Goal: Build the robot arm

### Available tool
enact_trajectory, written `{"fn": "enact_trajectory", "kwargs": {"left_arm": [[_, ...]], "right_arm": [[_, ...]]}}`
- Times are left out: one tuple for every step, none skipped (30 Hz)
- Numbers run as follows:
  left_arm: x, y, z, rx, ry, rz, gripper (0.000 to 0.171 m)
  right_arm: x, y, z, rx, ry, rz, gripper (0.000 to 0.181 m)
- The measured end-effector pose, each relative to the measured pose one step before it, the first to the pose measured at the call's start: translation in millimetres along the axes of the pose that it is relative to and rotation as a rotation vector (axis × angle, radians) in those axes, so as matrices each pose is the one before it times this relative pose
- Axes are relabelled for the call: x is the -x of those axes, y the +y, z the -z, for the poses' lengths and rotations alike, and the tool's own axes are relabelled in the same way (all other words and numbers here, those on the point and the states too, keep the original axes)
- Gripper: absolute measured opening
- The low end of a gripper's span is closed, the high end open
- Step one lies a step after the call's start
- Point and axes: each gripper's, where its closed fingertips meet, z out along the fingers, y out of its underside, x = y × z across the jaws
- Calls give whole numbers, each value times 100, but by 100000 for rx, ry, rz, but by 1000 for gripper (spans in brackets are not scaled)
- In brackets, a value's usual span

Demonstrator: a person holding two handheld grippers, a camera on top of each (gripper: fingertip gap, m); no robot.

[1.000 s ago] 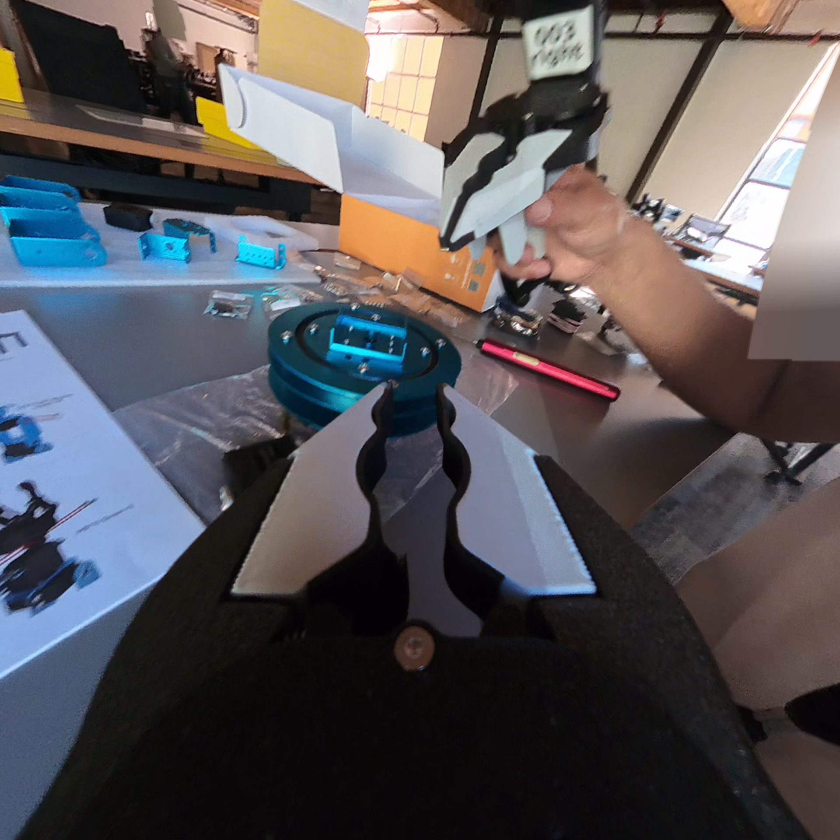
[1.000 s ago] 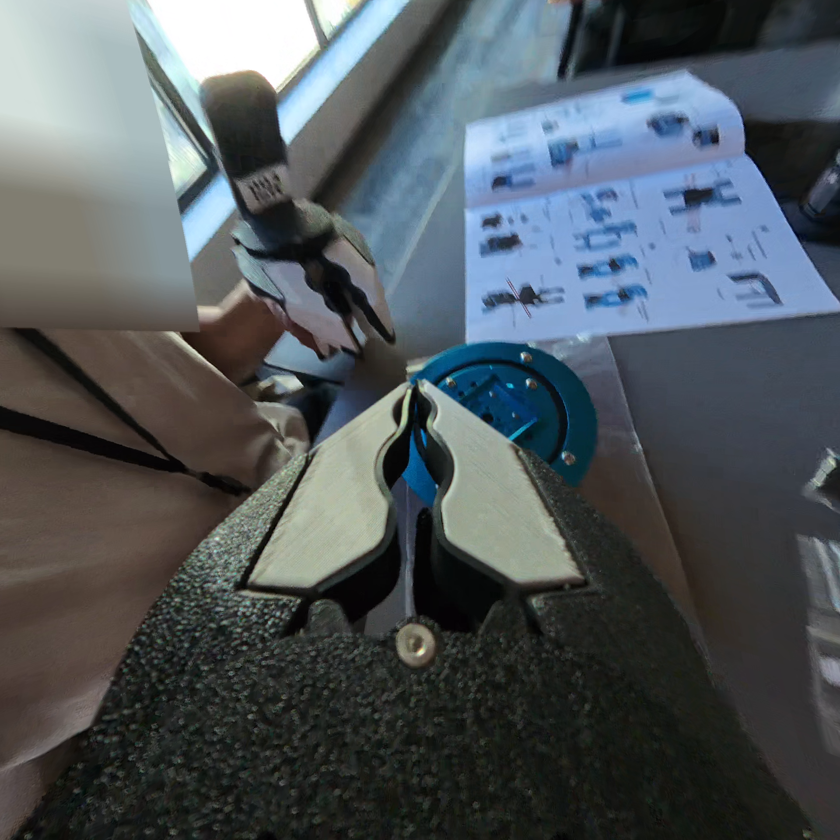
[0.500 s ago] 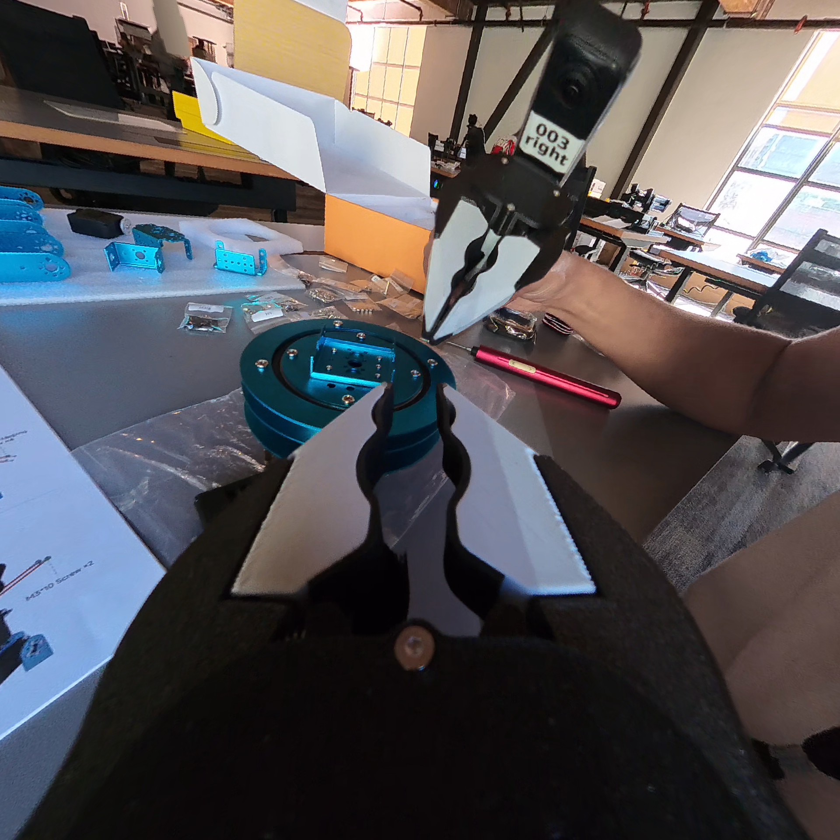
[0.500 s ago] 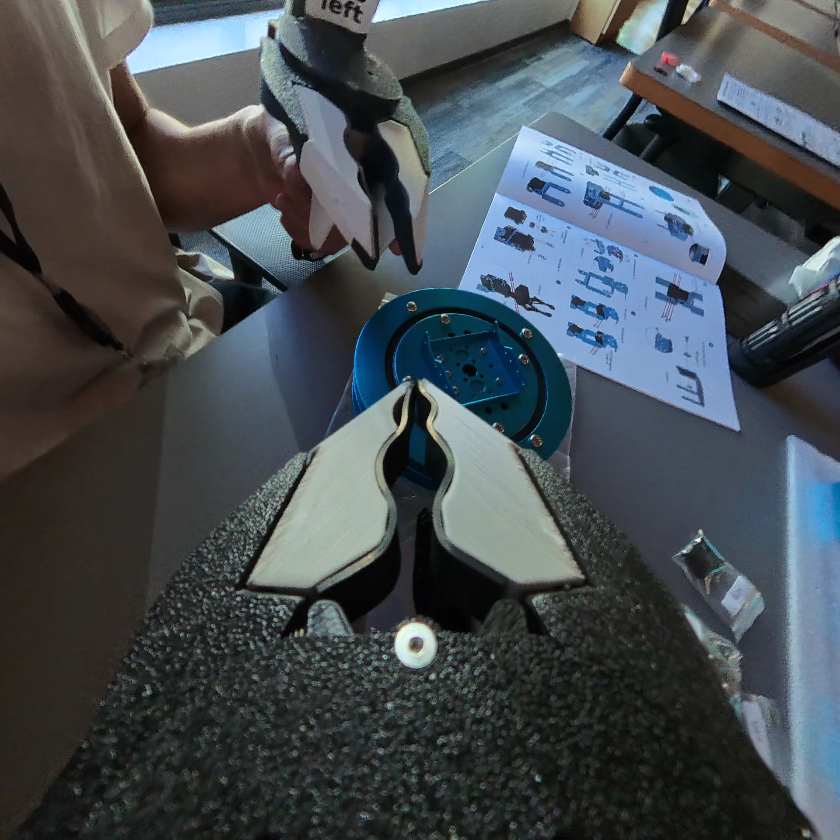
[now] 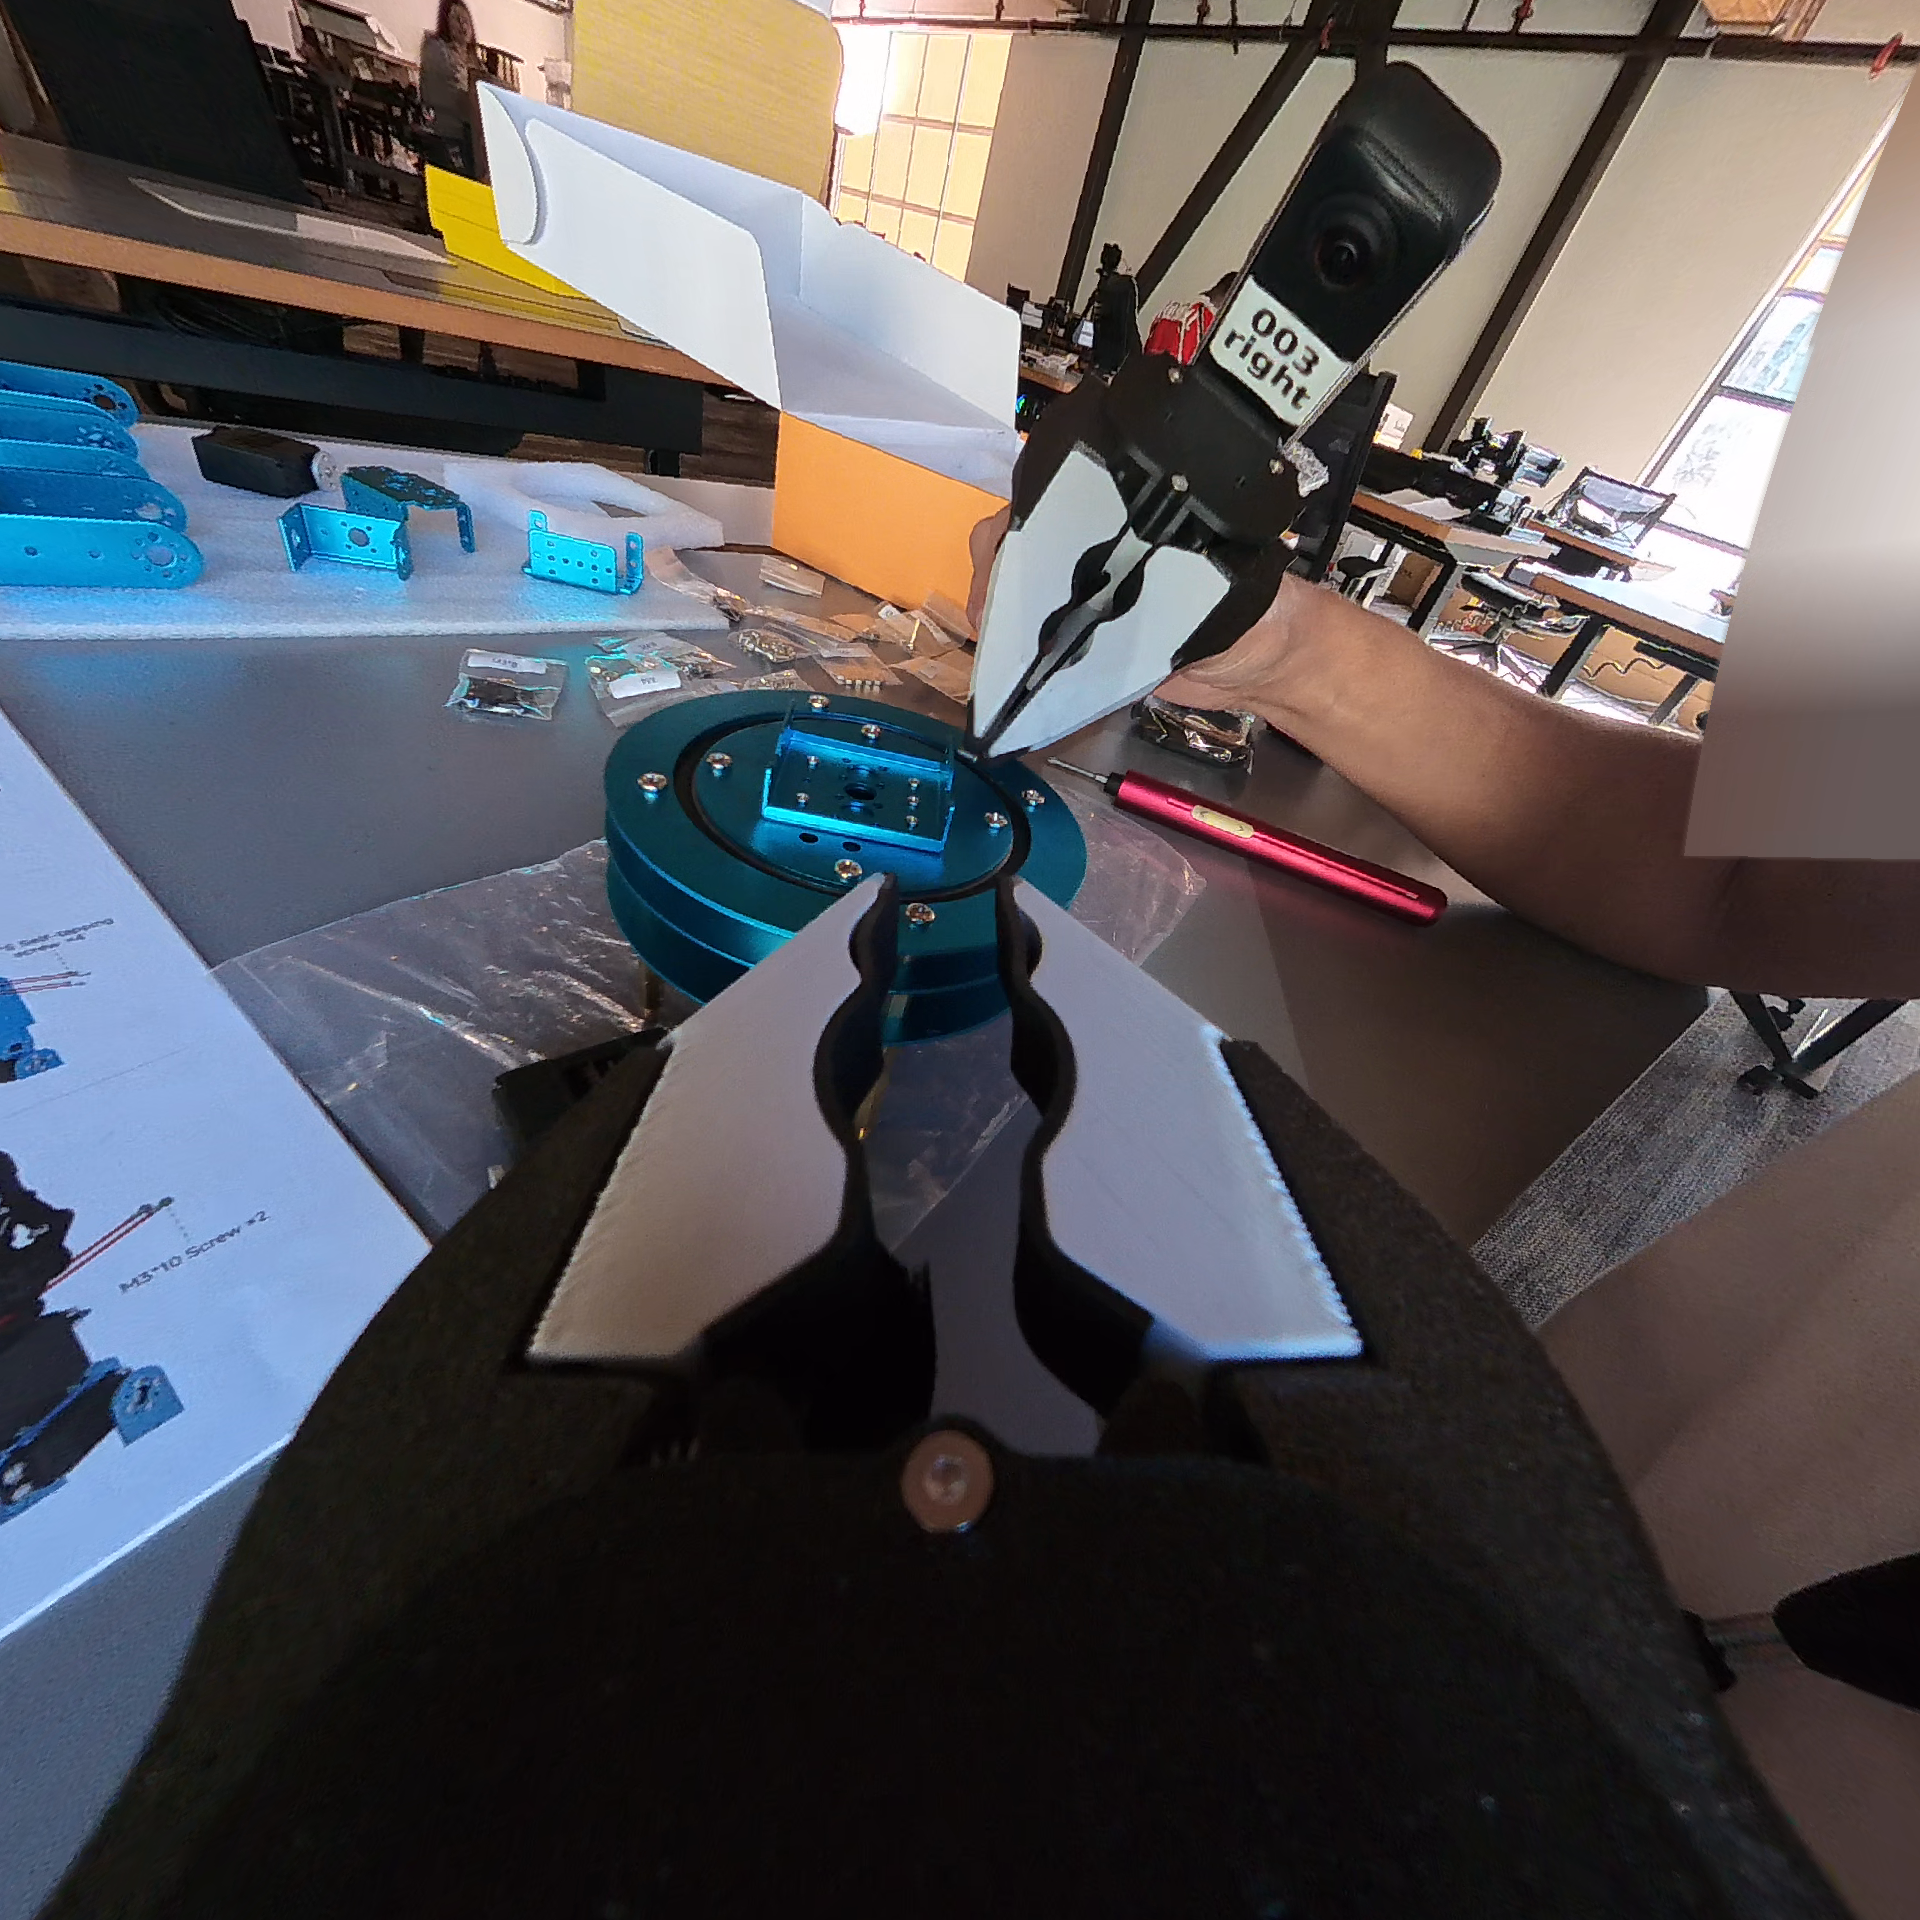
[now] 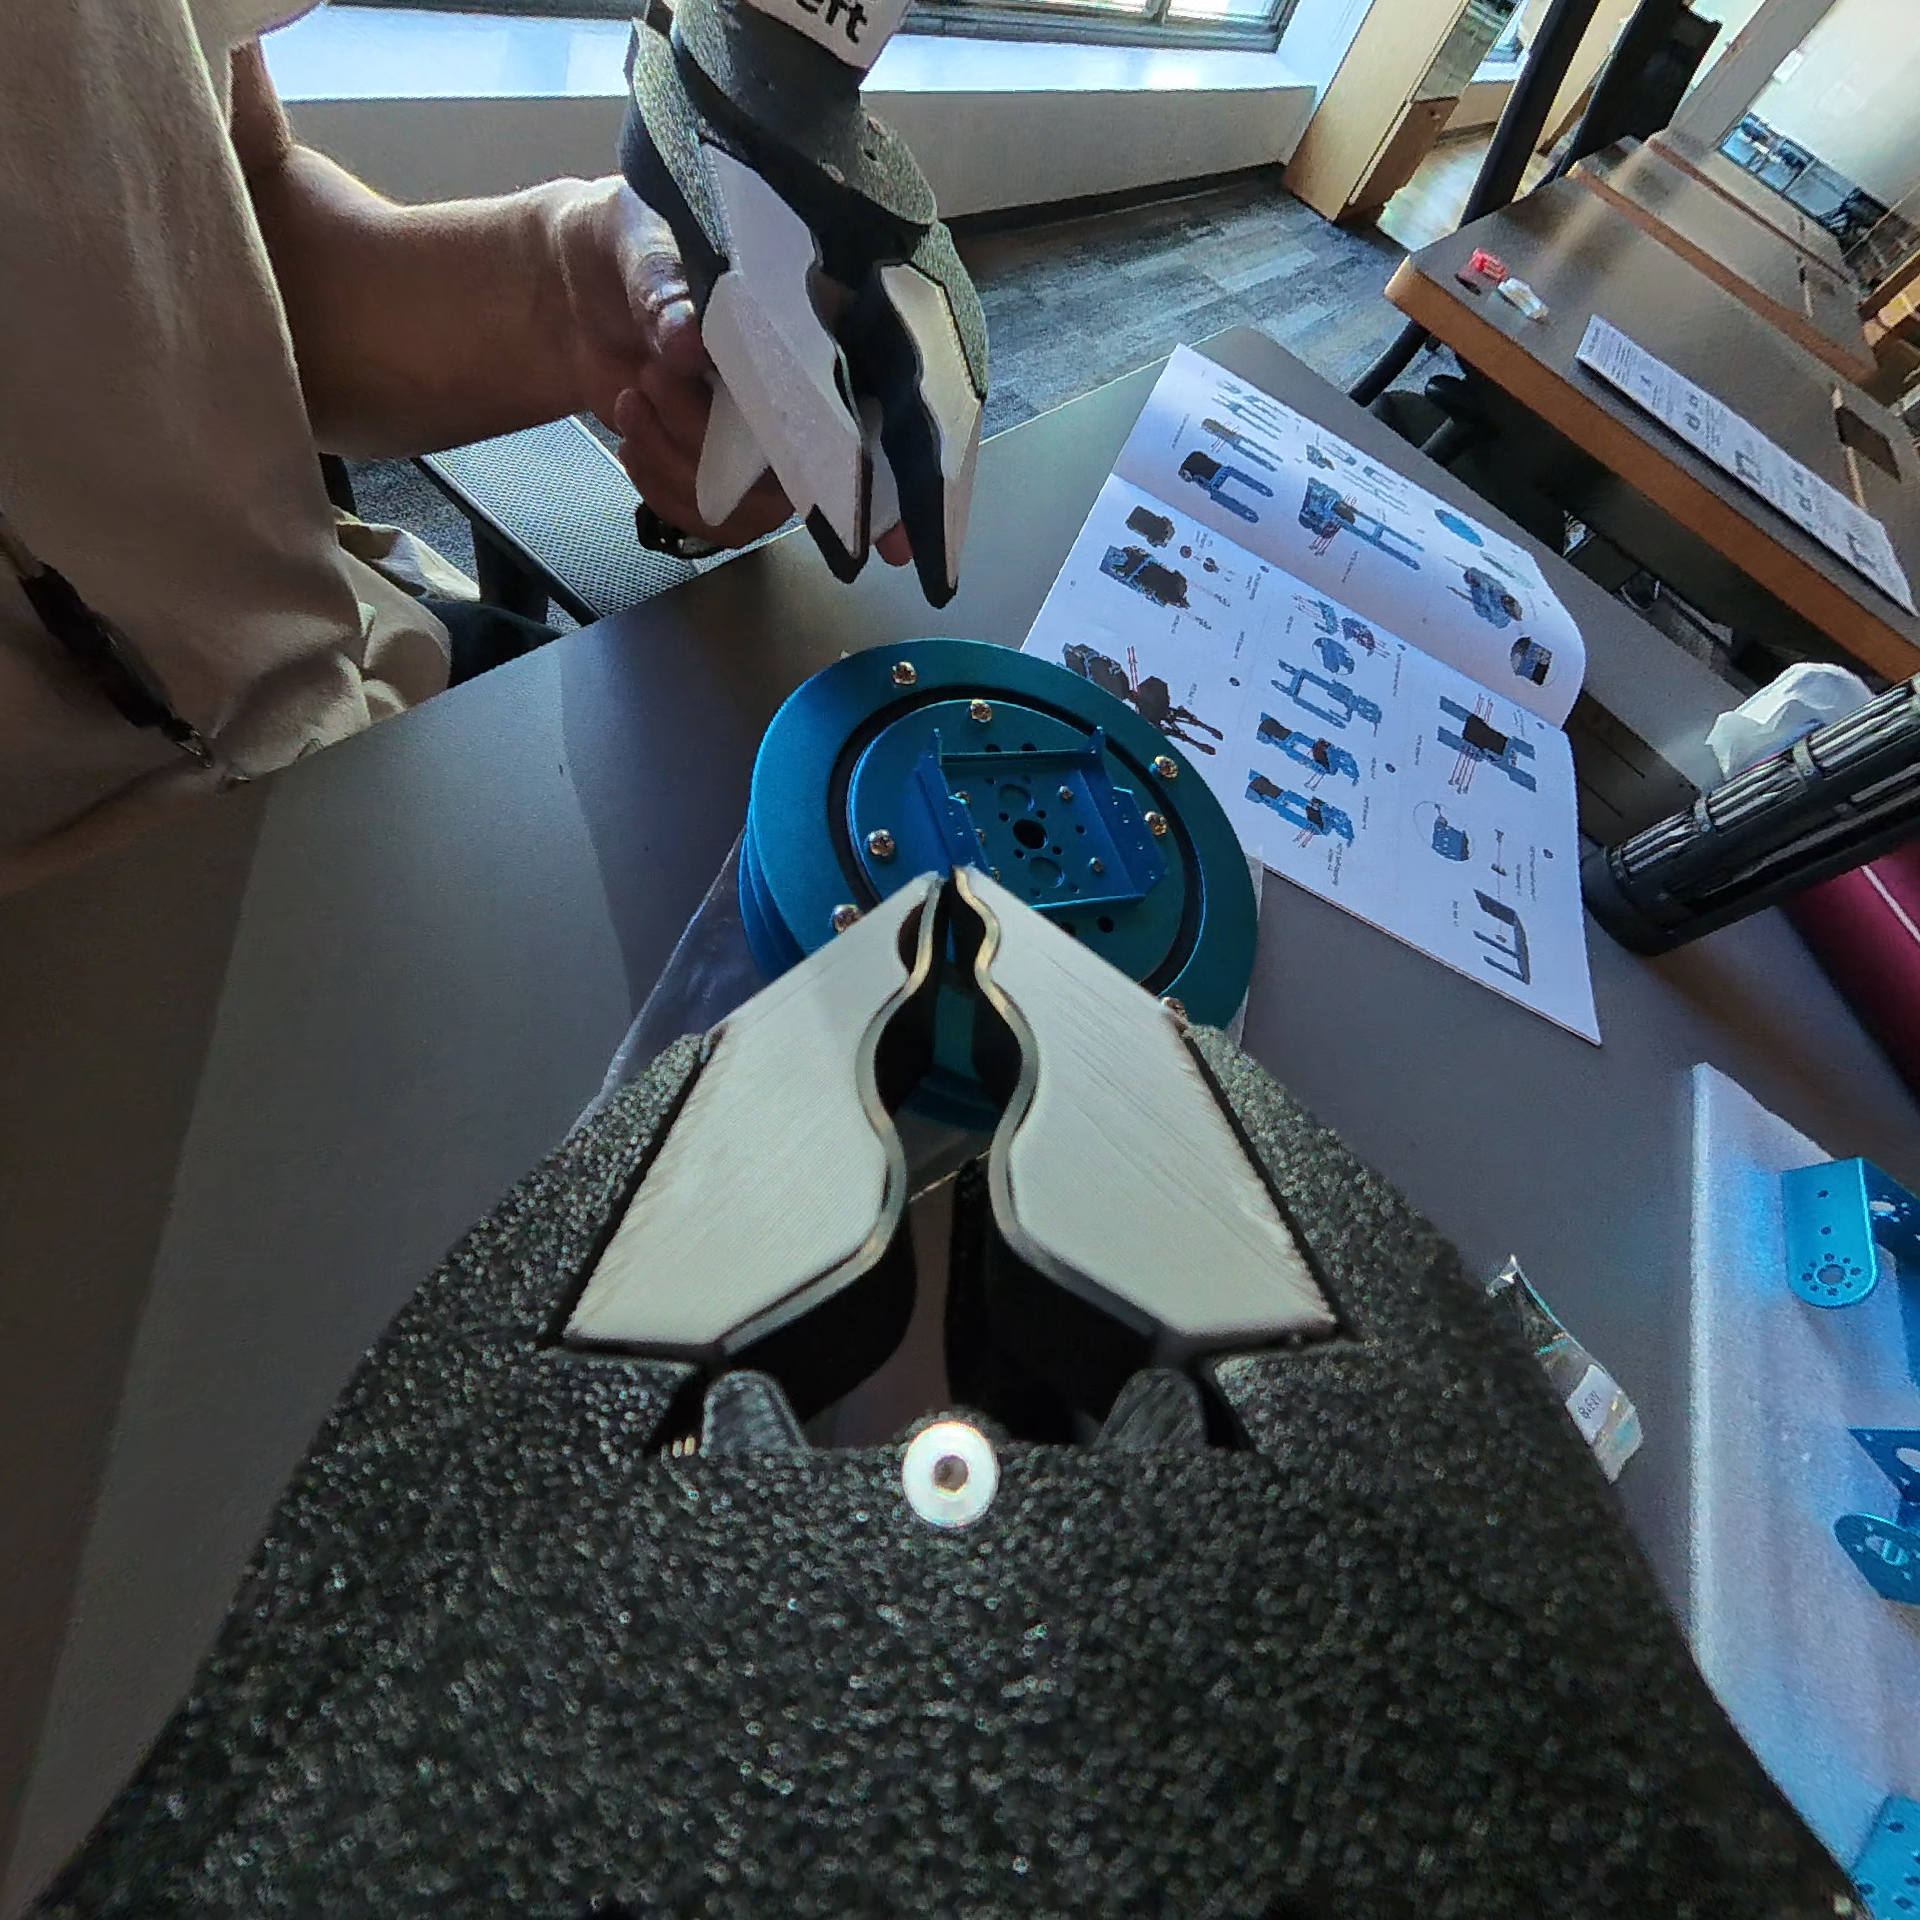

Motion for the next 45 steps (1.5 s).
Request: {"fn": "enact_trajectory", "kwargs": {"left_arm": [[-5, 3, -35, 57, 105, -86, 17], [-15, 7, -38, 60, 97, -200, 18], [-29, -6, -44, 97, 112, -229, 18], [-28, -4, -34, 97, 85, -208, 18], [-42, -24, -22, -10, 96, -225, 18], [-40, -20, -16, -57, 78, -191, 18], [-38, -5, -6, -31, 54, -149, 18], [-27, 27, 7, 50, -3, -145, 18], [-8, 49, 4, 152, -133, -105, 18], [11, 44, 12, 120, -217, -93, 18], [-2, 44, 29, 88, -190, -116, 18], [-1, 60, 42, 133, -141, -79, 18], [-3, 36, 53, 108, -100, -66, 18], [11, 38, 68, 43, -114, -85, 18], [15, 23, 67, 10, -172, -63, 18], [33, 6, 69, -18, -197, -22, 18], [43, 1, 60, -24, -222, 37, 18], [42, 1, 50, -17, -243, 112, 18], [29, -9, 55, -97, -170, 139, 18], [0, -13, 50, -141, -25, 130, 18], [-6, -9, 32, -107, -14, 71, 18], [-7, -7, 35, -48, -122, -6, 18], [-3, 4, 25, -30, -103, -55, 18], [-34, 6, 34, -41, 38, -45, 18], [-43, 6, 24, -32, 98, -23, 18], [-31, 21, 7, 25, 36, -21, 18], [-9, 39, 13, 101, -15, -63, 18], [-28, 21, 11, 79, -38, -91, 18], [-14, 13, 28, 15, -88, -64, 18], [-28, -3, 35, -36, -20, -45, 18], [-45, -11, 44, -50, 11, -42, 18], [-25, -1, 52, -59, -101, -88, 18], [-23, -9, 61, -73, -182, -130, 18], [-2, 10, 72, -55, -207, -53, 18], [0, 0, 62, -86, -135, 67, 18], [-19, 3, 67, -139, -31, 149, 18], [-32, -4, 69, -124, 57, 125, 18], [-36, 13, 59, -91, 26, 10, 18], [-16, 8, 53, -49, -76, -91, 18], [-38, -10, 54, -53, 3, -134, 18], [-66, -16, 61, -100, 174, -90, 18], [-81, -32, 42, -112, 303, -4, 18], [-101, -46, 47, -76, 388, 39, 18], [-107, -56, 38, 30, 461, 78, 18], [-133, -74, 59, 16, 643, -7, 18]], "right_arm": [[-24, -8, -11, -241, -49, -394, 0], [-55, 20, -13, -99, 40, -672, 0], [-93, 115, -21, 499, 283, -695, 0], [31, 93, -31, 356, -552, -809, 0], [38, -8, -33, -134, -275, -457, 0], [-78, -93, -16, -501, 719, 499, 0], [-4, -19, -31, -53, 246, 419, 0], [16, 63, -3, 632, -115, 25, 0], [-34, -50, 40, -177, 274, 156, 0], [-170, -102, 90, -419, 1114, -315, 0], [-202, -31, 167, 334, 1022, -1069, 0], [-218, -96, 250, 200, 910, -2127, 0], [-29, -90, 269, 789, -819, -4015, 0], [104, -30, 168, 1926, -1821, -6215, 0], [62, 223, 23, 3874, -1625, -7257, 2], [90, 275, -78, 4487, -1546, -7236, 8], [211, 97, -149, 2998, -1829, -4414, 10], [74, 8, -185, 1996, 261, -1597, 10], [-59, 2, -215, 1598, 2080, 525, 9], [29, 89, -188, 2108, 1607, 809, 6], [-98, 72, -118, 2010, 1901, 198, 4], [-46, -32, -19, 1132, 1318, 203, 3], [-118, 29, 4, 1202, 1481, 341, 2], [-105, 22, 1, 960, 1052, 68, 1], [-89, -25, -3, 372, 757, -253, 0], [-23, 7, -15, 244, 208, -187, 0], [50, 14, -17, 62, -157, 97, 0], [-24, 49, -24, 56, 256, 4, 1], [-57, 108, -57, 409, 216, -408, 2], [-4, 125, -83, 387, -166, -686, 2], [-132, 173, -91, 698, 512, -1059, 3], [-10, -19, -21, -466, -284, -1123, 4], [96, 20, -15, 45, -712, -960, 4], [39, -16, -6, 35, -34, -636, 4], [2, 9, 7, 393, 337, -395, 4], [13, -5, -26, 416, 397, -413, 4], [-30, -20, -17, 443, 558, -953, 4], [-35, -34, -44, 373, 328, -1644, 5], [21, -19, -57, 220, -152, -1927, 5], [-4, -24, -51, -48, -274, -2388, 4], [-6, -19, -31, 41, -351, -2296, 4], [-86, 11, 6, 172, 390, -1677, 3], [-81, 27, 20, 387, 607, -1665, 2], [-18, 20, 19, 575, 739, -1205, 1], [-14, 7, 15, 498, 1484, -724, 1]]}}
